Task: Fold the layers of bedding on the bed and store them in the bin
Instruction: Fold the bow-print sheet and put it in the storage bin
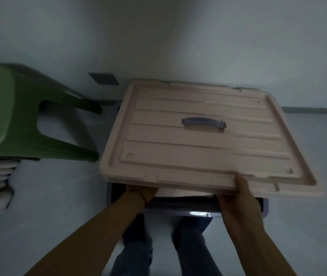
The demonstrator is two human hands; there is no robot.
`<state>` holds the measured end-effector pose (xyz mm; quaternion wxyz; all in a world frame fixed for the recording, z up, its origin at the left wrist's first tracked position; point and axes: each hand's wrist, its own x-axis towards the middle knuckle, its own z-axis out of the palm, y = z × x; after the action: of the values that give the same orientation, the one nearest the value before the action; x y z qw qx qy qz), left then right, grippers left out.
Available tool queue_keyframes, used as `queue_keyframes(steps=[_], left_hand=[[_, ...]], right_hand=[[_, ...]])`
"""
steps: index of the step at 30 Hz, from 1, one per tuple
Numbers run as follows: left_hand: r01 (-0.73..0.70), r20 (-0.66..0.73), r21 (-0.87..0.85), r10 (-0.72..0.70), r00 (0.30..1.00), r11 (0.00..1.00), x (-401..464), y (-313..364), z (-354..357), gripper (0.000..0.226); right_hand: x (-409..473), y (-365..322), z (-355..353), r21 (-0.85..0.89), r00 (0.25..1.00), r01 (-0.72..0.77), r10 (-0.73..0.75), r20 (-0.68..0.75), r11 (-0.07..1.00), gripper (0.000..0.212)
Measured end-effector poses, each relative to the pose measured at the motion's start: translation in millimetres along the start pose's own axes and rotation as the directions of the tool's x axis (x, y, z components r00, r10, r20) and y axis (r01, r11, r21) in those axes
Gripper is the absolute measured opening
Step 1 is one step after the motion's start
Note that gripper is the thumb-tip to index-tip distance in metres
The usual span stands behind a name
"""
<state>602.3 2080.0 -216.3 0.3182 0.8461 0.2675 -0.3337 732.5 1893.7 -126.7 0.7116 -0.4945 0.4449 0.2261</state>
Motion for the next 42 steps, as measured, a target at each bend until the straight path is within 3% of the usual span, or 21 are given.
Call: queue_keyframes(steps=[1, 3, 5, 8, 9, 12, 15, 17, 19, 20, 23, 24, 26, 28, 29, 31, 35, 36, 38, 40, 42], left_hand=[[-0.025, -0.133, 0.054, 0.032, 0.991, 0.998, -16, 2, 0, 0.02], [-0.149, -0.18, 0.102, 0.166, 0.97, 0.983, -71, -11, 11, 0.037], [-0.277, -0.223, 0.12, 0.298, 0.928, 0.953, -117, -16, 16, 0.037], [-0.4, -0.489, 0.159, 0.424, 0.762, 0.903, -125, -9, -12, 0.026], [-0.357, -0.566, 0.193, 0.401, 0.721, 0.914, -108, -11, -21, 0.028], [-0.056, -0.619, 0.131, 0.126, 0.775, 0.99, -46, -20, -44, 0.052], [0.102, -0.501, -0.247, -0.218, 0.837, 0.964, -2, -32, -40, 0.071], [0.113, -0.446, -0.392, -0.296, 0.844, 0.913, 7, -44, -26, 0.076], [0.131, -0.456, -0.425, -0.337, 0.824, 0.896, 1, -56, -14, 0.075], [0.149, -0.47, -0.4, -0.343, 0.813, 0.904, -5, -63, -10, 0.075], [0.231, -0.476, -0.312, -0.362, 0.801, 0.922, -16, -86, -2, 0.08], [0.256, -0.467, -0.309, -0.381, 0.798, 0.916, -17, -91, -1, 0.082], [0.294, -0.414, -0.341, -0.423, 0.806, 0.893, -20, -94, -1, 0.082], [0.285, -0.353, -0.357, -0.411, 0.841, 0.889, -20, -99, -1, 0.082], [0.281, -0.324, -0.367, -0.405, 0.855, 0.887, -19, -104, -2, 0.084], [0.28, -0.277, -0.411, -0.411, 0.869, 0.868, -14, -111, -7, 0.089], [0.326, -0.193, -0.381, -0.419, 0.887, 0.865, -5, -115, -15, 0.091], [0.377, -0.185, -0.297, -0.441, 0.878, 0.877, -1, -111, -16, 0.092], [0.476, -0.311, -0.006, -0.454, 0.835, 0.88, 9, -88, -16, 0.098], [0.341, -0.369, 0.228, -0.243, 0.897, 0.912, 26, -32, -12, 0.104], [0.008, -0.256, 0.404, 0.104, 0.961, 0.915, 46, 45, -4, 0.109]], right_hand=[[0, 0, 0, 0.022, 0.999, -0.033, 0.033, 0.007, 0.999, 0.008], [7, 6, -8, 0.011, 0.998, -0.068, 0.068, -0.001, 0.998, 0.015], [13, 15, -14, -0.027, 0.995, -0.098, 0.098, -0.006, 0.995, 0.027], [23, 25, -23, -0.065, 0.992, -0.126, 0.126, 0.003, 0.99, 0.036], [28, 27, -26, -0.072, 0.991, -0.135, 0.137, 0.012, 0.988, 0.038], [44, 28, -41, -0.096, 0.986, -0.161, 0.164, 0.027, 0.982, 0.035], [58, 27, -59, -0.187, 0.981, -0.188, 0.194, 0.016, 0.964, 0.035], [59, 29, -67, -0.294, 0.966, -0.243, 0.258, 0.011, 0.924, 0.036], [55, 29, -74, -0.55, 0.948, -0.288, 0.314, -0.048, 0.784, 0.033], [51, 26, -75, -0.708, 0.943, -0.286, 0.32, -0.089, 0.646, 0.034], [46, 10, -76, -0.975, 0.94, -0.22, 0.274, -0.203, 0.035, 0.051], [49, 4, -75, -0.977, 0.964, -0.167, 0.187, -0.19, -0.132, 0.051], [66, -9, -78, -0.954, 0.984, -0.066, -0.177, -0.014, -0.293, 0.038], [85, -23, -82, -0.956, 0.824, 0.113, -0.512, 0.242, -0.269, 0.032], [100, -30, -83, -0.947, 0.761, 0.199, -0.57, 0.312, -0.252, 0.043], [130, -45, -87, -0.948, 0.809, 0.252, -0.495, 0.317, -0.196, 0.06], [162, -69, -88, -0.967, 0.916, 0.222, -0.311, 0.252, -0.129, 0.047], [160, -74, -85, -0.979, 0.938, 0.193, -0.279, 0.205, -0.067, 0.048], [160, -80, -84, -0.985, 0.962, 0.173, -0.215, 0.167, 0.01, 0.052], [166, -89, -88, -0.984, 0.971, 0.175, -0.171, 0.167, 0.039, 0.053], [171, -97, -90, -0.976, 0.974, 0.205, -0.114, 0.196, 0.074, 0.049]])
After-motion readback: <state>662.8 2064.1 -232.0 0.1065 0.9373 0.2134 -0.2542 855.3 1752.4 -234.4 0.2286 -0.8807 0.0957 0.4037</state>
